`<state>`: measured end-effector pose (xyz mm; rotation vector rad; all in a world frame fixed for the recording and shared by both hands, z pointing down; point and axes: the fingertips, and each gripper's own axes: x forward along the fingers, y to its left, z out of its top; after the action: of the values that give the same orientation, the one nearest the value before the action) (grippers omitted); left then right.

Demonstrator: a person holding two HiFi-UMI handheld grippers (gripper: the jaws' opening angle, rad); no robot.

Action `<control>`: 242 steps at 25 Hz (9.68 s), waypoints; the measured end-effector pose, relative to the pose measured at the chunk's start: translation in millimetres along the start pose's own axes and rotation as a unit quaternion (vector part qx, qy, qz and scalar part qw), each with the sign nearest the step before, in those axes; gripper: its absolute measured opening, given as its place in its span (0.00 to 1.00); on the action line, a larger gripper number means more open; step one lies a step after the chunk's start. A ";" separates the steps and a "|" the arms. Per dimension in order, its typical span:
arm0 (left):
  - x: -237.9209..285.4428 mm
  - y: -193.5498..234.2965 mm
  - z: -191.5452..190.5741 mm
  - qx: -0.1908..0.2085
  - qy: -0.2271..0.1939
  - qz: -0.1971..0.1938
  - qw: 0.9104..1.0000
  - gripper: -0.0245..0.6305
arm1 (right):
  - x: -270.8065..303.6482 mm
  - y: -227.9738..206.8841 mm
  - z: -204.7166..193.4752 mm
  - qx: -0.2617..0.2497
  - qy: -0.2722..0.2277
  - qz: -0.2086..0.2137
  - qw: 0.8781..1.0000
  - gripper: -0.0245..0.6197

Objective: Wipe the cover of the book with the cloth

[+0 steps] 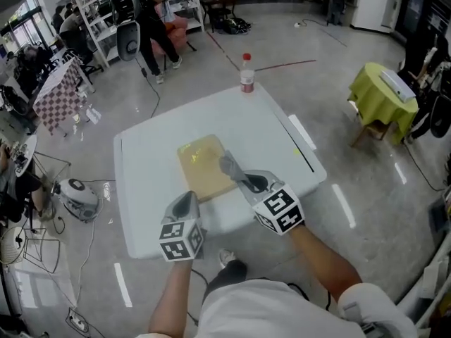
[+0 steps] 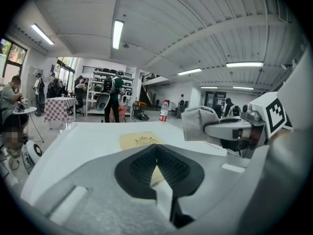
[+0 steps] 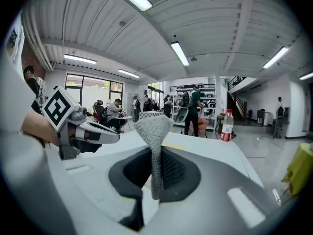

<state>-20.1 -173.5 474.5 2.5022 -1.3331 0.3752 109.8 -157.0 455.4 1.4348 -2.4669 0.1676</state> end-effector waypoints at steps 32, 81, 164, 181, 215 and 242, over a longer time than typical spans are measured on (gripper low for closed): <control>105.3 117.4 7.4 -0.069 0.025 0.002 0.997 0.05 | 230.2 -62.4 -20.9 -0.192 0.152 0.096 0.965 0.06; 67.5 101.1 19.6 -0.055 0.003 0.068 0.996 0.05 | 162.2 -3.4 48.7 -0.248 0.061 0.151 0.955 0.06; 35.7 163.6 -7.0 -0.077 0.016 0.112 0.991 0.05 | 296.4 67.4 -5.6 -0.416 0.216 0.271 0.841 0.06; 33.3 164.0 -6.1 -0.075 0.011 0.114 0.991 0.05 | 256.7 95.3 -37.0 -0.404 0.238 0.327 0.821 0.06; -6.4 112.1 2.5 -0.074 -0.010 0.132 0.988 0.05 | 127.3 131.6 -42.9 -0.295 0.174 0.345 0.874 0.06; 4.2 -3.8 43.4 -0.012 -0.028 0.087 0.996 0.05 | -2.0 -52.2 40.1 0.054 -0.056 0.060 0.995 0.06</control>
<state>-10.5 -190.4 435.2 2.4007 -1.5725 0.3254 148.5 -191.0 414.4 1.3740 -2.6743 0.2556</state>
